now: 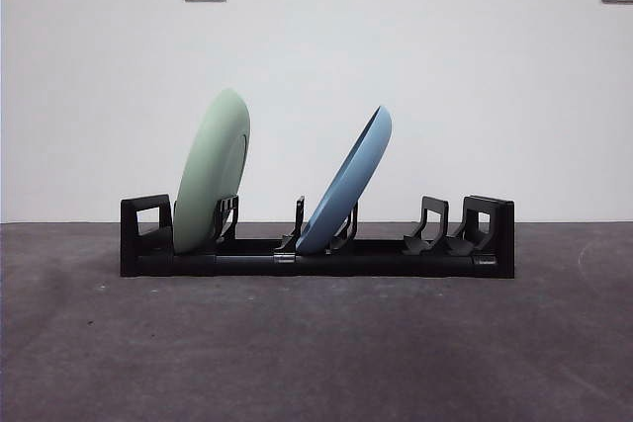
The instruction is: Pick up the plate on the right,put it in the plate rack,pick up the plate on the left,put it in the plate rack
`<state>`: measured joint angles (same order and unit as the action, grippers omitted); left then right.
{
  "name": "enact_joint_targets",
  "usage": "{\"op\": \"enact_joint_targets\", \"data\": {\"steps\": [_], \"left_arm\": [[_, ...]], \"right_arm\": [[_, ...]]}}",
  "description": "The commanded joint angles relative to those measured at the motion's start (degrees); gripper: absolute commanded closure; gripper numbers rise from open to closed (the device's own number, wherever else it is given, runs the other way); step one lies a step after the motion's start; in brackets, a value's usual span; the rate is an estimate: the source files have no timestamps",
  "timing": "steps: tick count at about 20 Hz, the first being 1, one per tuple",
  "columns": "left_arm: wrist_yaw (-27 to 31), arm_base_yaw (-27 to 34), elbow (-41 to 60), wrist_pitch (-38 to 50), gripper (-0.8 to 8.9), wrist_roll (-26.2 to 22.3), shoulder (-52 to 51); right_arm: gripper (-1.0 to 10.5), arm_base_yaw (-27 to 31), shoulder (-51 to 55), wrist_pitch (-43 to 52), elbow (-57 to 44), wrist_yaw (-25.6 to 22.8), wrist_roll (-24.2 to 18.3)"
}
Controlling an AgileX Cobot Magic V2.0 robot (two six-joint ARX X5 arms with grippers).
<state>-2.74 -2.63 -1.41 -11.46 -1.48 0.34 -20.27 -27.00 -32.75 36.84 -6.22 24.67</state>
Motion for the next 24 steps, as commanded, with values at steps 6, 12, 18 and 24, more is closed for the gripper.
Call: {"op": "enact_joint_targets", "data": {"steps": [6, 12, 18, 24], "left_arm": [[-0.3, 0.1, 0.9, 0.3, 8.16, 0.0, -0.2], [-0.3, 0.1, 0.9, 0.3, 8.16, 0.0, -0.2], [-0.3, 0.1, 0.9, 0.3, 8.16, 0.0, -0.2], [-0.3, 0.1, 0.9, 0.3, 8.16, 0.0, -0.2]], "right_arm": [[9.5, -0.1, 0.0, 0.3, -0.3, -0.2, 0.3], [9.5, -0.1, 0.0, 0.3, -0.3, -0.2, 0.3], [9.5, -0.1, 0.0, 1.0, -0.3, -6.3, -4.2], [9.5, 6.7, 9.2, 0.7, -4.6, -0.7, -19.7]]}}
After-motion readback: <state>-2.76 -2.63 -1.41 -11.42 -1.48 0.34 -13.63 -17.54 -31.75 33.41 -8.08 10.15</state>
